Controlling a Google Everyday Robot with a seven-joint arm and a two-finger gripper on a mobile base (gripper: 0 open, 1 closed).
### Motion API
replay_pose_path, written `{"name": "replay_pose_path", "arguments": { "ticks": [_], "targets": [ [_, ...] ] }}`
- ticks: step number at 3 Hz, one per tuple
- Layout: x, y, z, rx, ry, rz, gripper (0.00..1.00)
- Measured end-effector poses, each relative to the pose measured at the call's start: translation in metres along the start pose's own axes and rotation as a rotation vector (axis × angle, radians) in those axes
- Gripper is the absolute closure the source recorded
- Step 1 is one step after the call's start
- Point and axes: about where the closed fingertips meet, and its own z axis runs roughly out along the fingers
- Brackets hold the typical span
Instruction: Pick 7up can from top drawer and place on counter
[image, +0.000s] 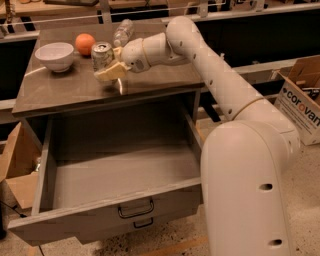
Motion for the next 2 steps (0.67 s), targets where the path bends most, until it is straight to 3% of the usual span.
{"name": "replay_pose_path", "arguments": {
  "ticks": [2],
  "targets": [
    [0.022,-0.013,0.022,0.092,0.116,0.010,0.36]
  ]
}}
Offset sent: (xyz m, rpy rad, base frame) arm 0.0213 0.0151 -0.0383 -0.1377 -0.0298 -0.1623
